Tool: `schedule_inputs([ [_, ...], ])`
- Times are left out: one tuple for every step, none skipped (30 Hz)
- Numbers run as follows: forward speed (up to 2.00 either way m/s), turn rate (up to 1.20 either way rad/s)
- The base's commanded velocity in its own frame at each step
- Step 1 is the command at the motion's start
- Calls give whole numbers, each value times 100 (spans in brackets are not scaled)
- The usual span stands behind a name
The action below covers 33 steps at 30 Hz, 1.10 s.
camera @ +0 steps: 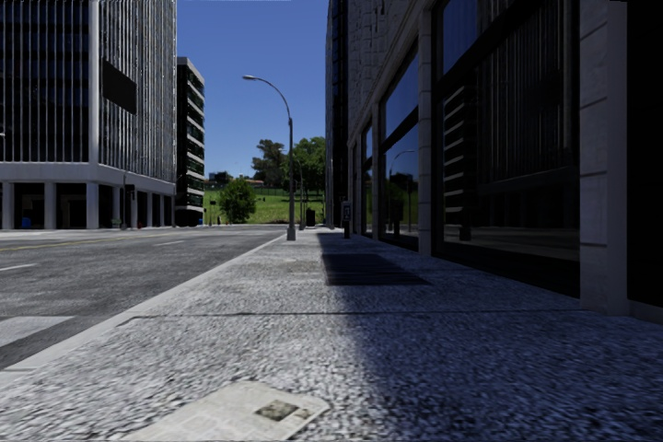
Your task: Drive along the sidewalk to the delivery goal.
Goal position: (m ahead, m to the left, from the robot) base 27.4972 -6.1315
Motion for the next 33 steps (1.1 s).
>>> schedule_inputs([
  [200,0],
  [200,0],
  [200,0],
  [200,0],
  [200,0],
  [200,0],
  [200,0],
  [200,0],
  [200,0],
  [200,0],
  [200,0],
  [200,0],
  [200,0],
  [200,0],
  [200,0],
  [200,0],
  [200,0],
  [200,0],
  [200,0],
  [200,0],
  [200,0],
  [200,0],
  [200,0],
  [200,0],
  [200,0],
  [200,0],
  [200,0],
  [200,0],
  [200,0],
  [200,0],
  [200,0],
  [200,0],
  [200,0],
])
